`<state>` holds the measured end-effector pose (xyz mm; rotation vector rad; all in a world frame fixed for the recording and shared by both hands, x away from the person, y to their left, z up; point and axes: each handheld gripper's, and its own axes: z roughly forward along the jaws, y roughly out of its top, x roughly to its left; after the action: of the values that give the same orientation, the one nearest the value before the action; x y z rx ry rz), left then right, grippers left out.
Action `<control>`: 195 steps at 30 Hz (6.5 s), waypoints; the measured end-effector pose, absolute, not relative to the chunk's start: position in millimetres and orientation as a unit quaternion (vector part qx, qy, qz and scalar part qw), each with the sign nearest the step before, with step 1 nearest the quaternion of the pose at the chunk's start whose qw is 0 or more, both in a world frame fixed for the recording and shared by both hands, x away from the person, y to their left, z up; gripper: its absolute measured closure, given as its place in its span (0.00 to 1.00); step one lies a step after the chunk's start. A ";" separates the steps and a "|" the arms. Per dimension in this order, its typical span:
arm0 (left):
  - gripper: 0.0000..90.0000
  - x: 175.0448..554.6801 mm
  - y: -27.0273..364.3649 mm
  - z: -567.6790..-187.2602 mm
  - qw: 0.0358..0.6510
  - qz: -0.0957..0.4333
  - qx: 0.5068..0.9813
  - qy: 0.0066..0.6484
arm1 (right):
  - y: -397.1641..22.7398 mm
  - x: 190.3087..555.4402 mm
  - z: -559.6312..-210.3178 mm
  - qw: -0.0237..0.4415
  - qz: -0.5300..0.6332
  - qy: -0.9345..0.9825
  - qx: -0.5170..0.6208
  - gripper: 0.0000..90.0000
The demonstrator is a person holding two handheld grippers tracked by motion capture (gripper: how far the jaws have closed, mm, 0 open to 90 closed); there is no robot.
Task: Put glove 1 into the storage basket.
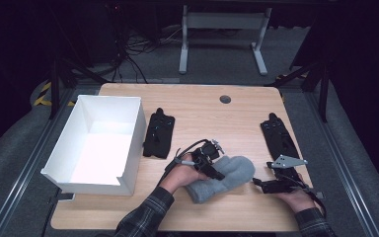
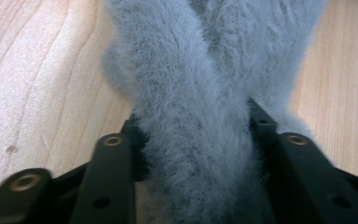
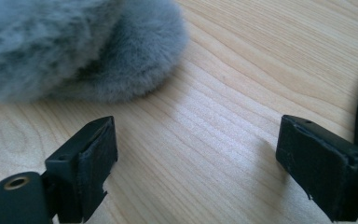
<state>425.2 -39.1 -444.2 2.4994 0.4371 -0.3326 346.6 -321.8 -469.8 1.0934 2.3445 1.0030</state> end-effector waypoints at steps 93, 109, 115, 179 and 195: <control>0.74 427.9 290.1 -302.5 0.349 0.054 0.791 0.499 | -321.7 346.9 -469.7 0.183 0.355 0.831 0.387 0.14; 0.73 449.2 302.0 -386.3 0.287 0.015 0.771 0.568 | -321.7 346.8 -469.7 0.182 0.356 0.831 0.388 0.14; 0.70 456.2 308.4 -410.6 0.279 0.002 0.760 0.586 | -321.7 346.8 -469.7 0.182 0.356 0.831 0.388 0.14; 0.24 405.1 87.5 -363.5 0.385 0.053 0.862 0.325 | -321.4 346.8 -469.8 0.180 0.355 0.833 0.384 0.13; 0.16 382.3 81.4 -436.9 0.365 0.058 0.880 0.299 | -326.8 360.0 -438.6 0.200 0.356 0.824 0.392 0.70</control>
<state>382.3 81.4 -436.9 2.2626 0.7690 0.1499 360.0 -326.8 -438.6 1.0953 2.3046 0.9956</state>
